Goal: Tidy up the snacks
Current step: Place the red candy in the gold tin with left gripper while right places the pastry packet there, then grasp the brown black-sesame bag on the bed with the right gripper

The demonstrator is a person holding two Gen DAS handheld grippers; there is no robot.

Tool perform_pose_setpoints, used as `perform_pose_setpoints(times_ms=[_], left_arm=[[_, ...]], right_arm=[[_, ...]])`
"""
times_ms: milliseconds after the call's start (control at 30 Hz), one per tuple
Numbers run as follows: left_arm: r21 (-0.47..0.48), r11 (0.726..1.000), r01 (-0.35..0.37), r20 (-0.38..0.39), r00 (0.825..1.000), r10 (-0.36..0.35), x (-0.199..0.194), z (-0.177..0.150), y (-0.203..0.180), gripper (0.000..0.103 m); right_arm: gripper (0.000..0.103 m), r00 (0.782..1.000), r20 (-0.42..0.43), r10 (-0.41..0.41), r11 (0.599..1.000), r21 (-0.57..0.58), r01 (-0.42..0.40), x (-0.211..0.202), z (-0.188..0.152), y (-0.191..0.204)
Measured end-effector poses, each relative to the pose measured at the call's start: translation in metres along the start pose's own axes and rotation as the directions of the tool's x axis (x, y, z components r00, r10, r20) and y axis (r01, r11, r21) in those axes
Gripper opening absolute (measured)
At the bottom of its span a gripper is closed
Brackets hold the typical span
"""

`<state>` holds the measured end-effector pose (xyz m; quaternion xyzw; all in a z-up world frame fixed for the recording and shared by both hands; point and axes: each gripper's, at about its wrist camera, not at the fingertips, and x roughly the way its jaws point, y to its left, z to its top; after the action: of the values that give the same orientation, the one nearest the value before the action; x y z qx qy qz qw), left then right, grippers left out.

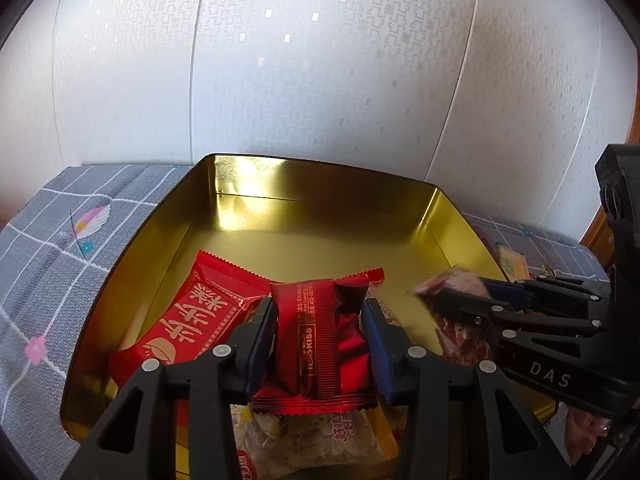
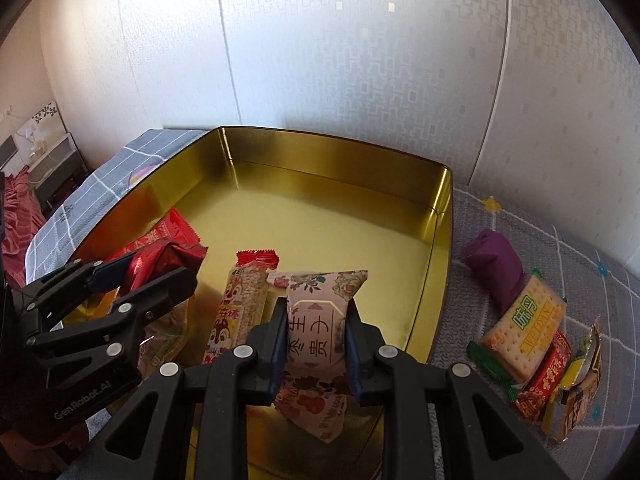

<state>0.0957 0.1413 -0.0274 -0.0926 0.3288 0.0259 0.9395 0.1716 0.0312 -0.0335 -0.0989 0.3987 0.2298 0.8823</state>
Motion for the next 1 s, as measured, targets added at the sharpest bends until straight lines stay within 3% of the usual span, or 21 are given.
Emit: perform_pose_setpoints(times_ms=[67, 433, 500, 567, 800, 1000], left_arm=[[0.006, 1.000, -0.004, -0.001, 1.000, 0.004, 0.000, -0.001, 0.000, 0.045], [0.005, 1.000, -0.013, -0.009, 1.000, 0.013, 0.012, 0.007, 0.002, 0.046], [-0.009, 1.000, -0.023, -0.004, 1.000, 0.023, 0.010, 0.006, 0.006, 0.053], [-0.024, 0.999, -0.024, 0.006, 1.000, 0.024, 0.005, 0.005, 0.010, 0.067], [-0.065, 0.997, -0.038, 0.013, 0.999, 0.039, -0.010, -0.003, 0.018, 0.070], [-0.064, 0.998, -0.001, 0.028, 1.000, 0.003, -0.020, -0.008, 0.004, 0.090]], right_arm=[[0.033, 1.000, 0.020, 0.014, 1.000, 0.026, -0.014, -0.004, -0.003, -0.004], [0.033, 0.985, 0.162, 0.054, 0.979, 0.184, -0.084, -0.054, -0.037, -0.030], [0.033, 0.982, 0.178, 0.054, 0.978, 0.188, -0.088, -0.061, -0.043, -0.030], [0.033, 0.980, 0.193, 0.054, 0.978, 0.187, -0.091, -0.067, -0.047, -0.029], [0.033, 0.974, 0.219, 0.060, 0.969, 0.222, -0.110, -0.081, -0.058, -0.036], [0.033, 0.978, 0.206, 0.042, 0.959, 0.266, -0.097, -0.088, -0.067, -0.049]])
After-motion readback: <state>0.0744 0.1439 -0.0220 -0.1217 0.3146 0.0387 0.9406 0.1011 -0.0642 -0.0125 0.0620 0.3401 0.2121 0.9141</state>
